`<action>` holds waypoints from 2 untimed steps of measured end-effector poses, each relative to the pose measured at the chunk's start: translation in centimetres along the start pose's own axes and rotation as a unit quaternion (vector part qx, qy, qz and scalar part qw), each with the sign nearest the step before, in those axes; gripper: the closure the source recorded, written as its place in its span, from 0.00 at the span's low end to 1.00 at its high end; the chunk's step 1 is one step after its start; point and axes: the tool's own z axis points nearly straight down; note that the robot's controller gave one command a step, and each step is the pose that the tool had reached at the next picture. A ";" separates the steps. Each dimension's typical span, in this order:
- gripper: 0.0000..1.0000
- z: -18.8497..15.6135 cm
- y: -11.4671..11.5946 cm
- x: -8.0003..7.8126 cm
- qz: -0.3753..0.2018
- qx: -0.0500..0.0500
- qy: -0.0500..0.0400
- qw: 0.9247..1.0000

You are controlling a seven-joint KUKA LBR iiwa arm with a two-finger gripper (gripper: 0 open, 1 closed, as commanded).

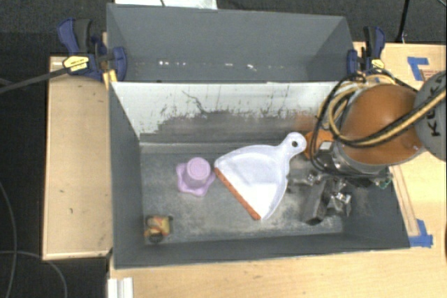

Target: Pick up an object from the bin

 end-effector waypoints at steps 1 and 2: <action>1.00 1.2 -0.5 0.5 -0.153 -0.001 -0.001 0.988; 1.00 1.0 -0.6 0.7 -0.173 -0.001 0.000 0.985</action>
Offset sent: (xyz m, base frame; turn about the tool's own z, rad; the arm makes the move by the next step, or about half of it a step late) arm 0.0000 0.0000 0.0000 0.0000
